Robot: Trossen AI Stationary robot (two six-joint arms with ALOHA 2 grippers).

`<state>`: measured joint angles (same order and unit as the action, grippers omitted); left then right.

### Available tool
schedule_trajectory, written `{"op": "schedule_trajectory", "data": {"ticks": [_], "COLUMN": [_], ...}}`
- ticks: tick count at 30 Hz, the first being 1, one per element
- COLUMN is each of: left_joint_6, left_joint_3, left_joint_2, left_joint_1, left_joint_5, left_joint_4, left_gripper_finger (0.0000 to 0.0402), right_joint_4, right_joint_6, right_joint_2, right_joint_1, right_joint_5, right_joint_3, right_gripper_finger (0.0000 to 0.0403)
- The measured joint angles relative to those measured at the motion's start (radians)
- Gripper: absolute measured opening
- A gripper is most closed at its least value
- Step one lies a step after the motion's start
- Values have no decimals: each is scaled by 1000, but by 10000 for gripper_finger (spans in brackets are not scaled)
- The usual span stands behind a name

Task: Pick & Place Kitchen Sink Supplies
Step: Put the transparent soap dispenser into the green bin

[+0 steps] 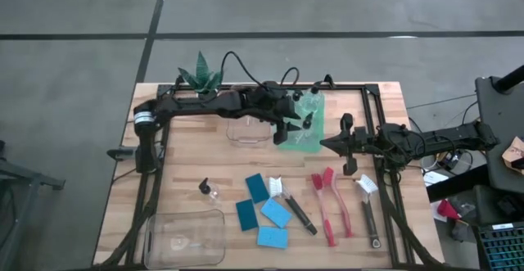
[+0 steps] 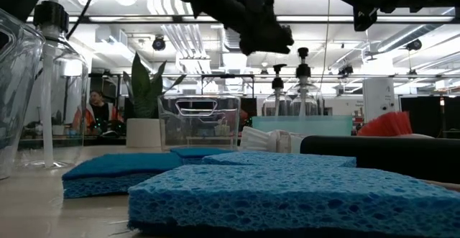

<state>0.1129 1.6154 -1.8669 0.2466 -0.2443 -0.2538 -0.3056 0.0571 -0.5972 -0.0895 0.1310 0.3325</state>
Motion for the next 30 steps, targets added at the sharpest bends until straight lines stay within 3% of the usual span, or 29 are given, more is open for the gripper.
{"op": "schedule_trajectory", "data": {"ticks": [11,22,30], "left_joint_6": [-41,-202,-599], "left_joint_3": [0,0,0], "left_joint_2": [194,407,468], "left_joint_1": [-46,-160,-303], "left_joint_5": [2,44,64], "left_joint_4": [-428,-750,-884], "left_gripper_finger": [181,181,181], "right_joint_4": [18,20,21], "right_joint_6": [10,10,-13], "right_joint_2": [0,-1,-1], "right_joint_1": [0,0,0], "right_joint_5": [-2,-4,-4], "right_joint_3": [0,0,0], "right_gripper_finger": [8,8,8]}}
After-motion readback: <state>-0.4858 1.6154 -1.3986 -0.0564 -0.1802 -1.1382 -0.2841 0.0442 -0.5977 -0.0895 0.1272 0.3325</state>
